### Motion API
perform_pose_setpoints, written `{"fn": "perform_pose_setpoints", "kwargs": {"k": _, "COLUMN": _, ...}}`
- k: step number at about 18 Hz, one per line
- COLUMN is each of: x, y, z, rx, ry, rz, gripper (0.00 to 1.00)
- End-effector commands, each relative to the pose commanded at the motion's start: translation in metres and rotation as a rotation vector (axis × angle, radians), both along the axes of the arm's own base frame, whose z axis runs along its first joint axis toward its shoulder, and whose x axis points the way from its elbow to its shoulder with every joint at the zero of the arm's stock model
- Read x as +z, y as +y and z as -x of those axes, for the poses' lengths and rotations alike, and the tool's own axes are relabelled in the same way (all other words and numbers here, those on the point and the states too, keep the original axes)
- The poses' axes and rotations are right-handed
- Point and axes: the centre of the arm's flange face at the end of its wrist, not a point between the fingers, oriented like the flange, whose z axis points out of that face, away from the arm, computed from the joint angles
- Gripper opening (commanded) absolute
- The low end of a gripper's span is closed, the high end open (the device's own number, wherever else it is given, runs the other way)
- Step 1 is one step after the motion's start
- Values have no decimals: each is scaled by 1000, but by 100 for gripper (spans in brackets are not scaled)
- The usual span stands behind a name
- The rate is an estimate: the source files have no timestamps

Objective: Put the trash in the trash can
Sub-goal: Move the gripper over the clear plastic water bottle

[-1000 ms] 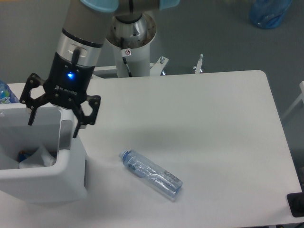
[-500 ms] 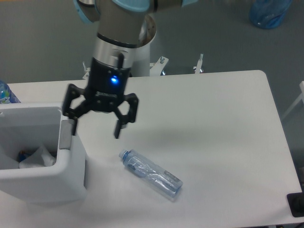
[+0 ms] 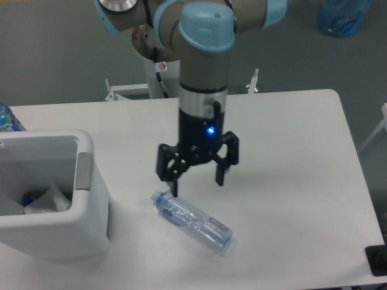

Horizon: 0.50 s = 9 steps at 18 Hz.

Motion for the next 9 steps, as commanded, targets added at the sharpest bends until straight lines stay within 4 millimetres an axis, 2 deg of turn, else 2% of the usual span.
{"fn": "perform_pose_setpoints", "kwargs": {"k": 3, "x": -22, "y": 11, "z": 14, "rx": 26, "ry": -29, "rz": 15, "gripper": 100}}
{"fn": "perform_pose_setpoints", "kwargs": {"k": 9, "x": -89, "y": 31, "z": 40, "rx": 94, "ry": -90, "rz": 87, "gripper": 100}}
